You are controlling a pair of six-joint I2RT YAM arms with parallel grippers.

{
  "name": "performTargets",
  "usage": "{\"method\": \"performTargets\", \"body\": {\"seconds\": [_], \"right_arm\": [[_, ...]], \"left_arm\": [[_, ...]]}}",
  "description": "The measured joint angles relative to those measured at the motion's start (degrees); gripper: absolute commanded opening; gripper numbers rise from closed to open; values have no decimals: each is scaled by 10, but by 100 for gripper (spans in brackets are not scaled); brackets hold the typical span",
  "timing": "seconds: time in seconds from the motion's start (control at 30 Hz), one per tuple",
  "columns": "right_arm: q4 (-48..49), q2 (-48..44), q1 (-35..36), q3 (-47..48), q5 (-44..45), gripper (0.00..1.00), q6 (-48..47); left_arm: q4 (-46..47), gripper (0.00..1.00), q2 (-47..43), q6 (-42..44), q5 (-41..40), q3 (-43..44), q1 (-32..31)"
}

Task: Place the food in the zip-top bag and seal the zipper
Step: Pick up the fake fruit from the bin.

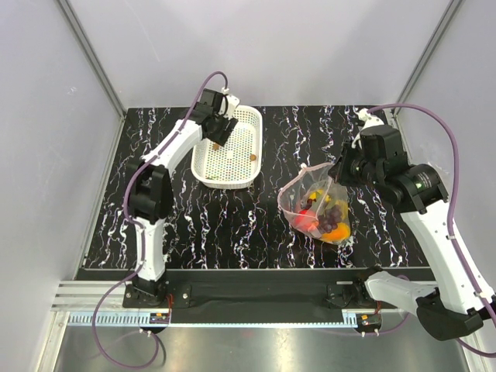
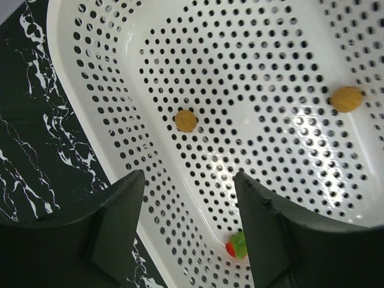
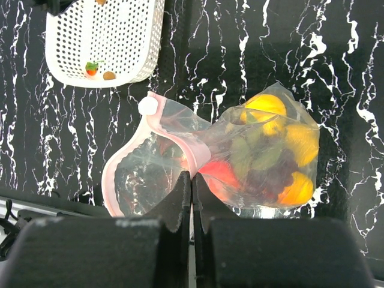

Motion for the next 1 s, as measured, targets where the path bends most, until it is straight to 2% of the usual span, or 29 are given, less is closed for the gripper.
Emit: {"method": "performTargets", "body": {"seconds": [0.43, 0.63, 0.73, 1.0], "right_arm": [[5, 7, 0, 0, -11, 0, 0], [5, 7, 0, 0, -11, 0, 0], [5, 7, 0, 0, -11, 0, 0], [7, 6, 0, 0, -11, 0, 0]], "left_arm": [[-9, 61, 164, 33, -7, 140, 28], [-29, 60, 199, 35, -1, 168, 28], [-39, 57, 204, 34, 6, 172, 31], [-64, 54, 220, 36, 49, 199, 44]]}}
